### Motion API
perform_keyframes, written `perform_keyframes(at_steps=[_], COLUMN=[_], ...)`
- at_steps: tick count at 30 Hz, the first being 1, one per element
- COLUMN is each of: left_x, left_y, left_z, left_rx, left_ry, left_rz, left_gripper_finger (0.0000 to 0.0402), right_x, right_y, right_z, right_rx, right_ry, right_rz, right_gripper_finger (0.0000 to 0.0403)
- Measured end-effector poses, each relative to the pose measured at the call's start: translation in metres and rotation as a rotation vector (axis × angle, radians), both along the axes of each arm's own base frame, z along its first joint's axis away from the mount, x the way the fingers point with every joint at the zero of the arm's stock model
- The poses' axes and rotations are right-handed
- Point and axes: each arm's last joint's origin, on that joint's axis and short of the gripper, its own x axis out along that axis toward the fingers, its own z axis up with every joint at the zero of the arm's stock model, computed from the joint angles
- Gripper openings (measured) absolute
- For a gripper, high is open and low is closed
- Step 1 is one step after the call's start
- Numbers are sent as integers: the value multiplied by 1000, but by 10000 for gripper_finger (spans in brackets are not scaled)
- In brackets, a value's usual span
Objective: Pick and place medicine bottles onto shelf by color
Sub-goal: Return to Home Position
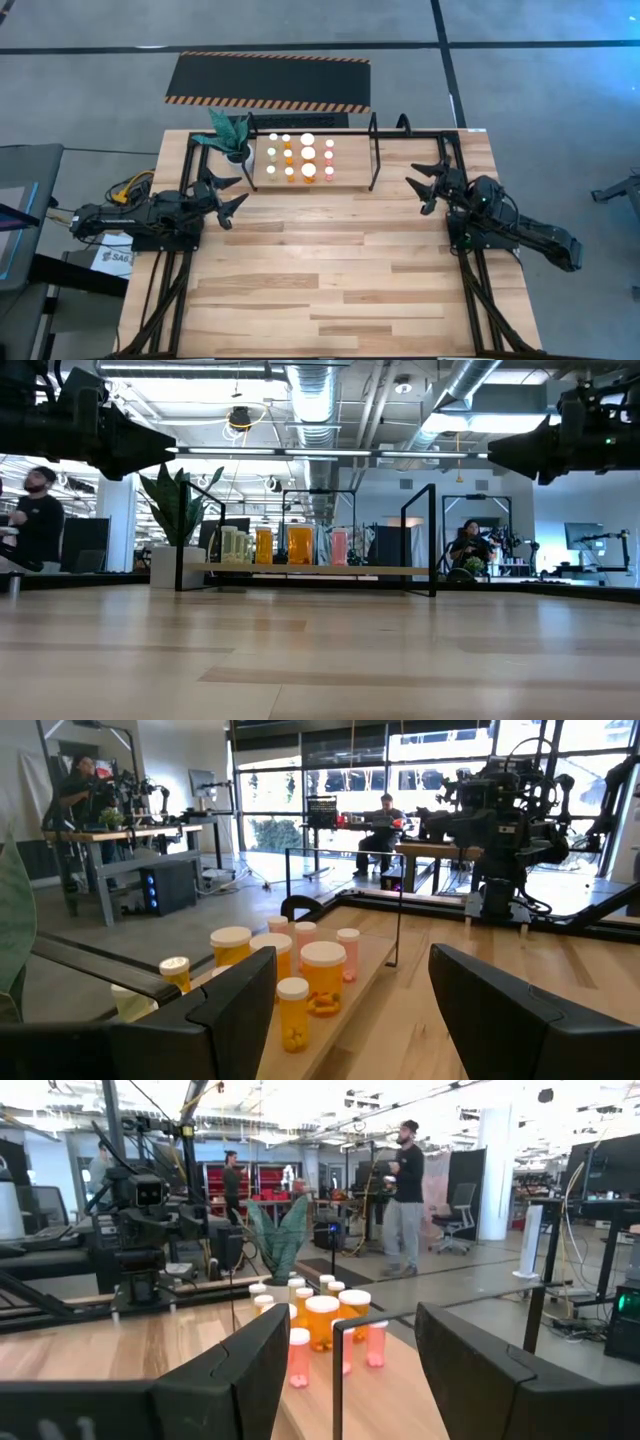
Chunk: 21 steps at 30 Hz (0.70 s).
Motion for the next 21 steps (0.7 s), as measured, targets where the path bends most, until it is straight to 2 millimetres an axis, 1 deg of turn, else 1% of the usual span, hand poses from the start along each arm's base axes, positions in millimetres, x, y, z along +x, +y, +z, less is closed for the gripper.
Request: perform_keyframes(at_steps=[15, 21], left_x=[0, 0], left_y=[0, 0], left_z=[0, 0], left_rx=[0, 0], left_ry=[0, 0], left_rz=[0, 0], left_gripper_finger=[249, 249], right_x=[1, 1], right_y=[-1, -1], right_z=[-13, -15], right_rx=[62, 70], right_ry=[119, 136], right_rz=[1, -1], right_gripper_finger=[240, 240])
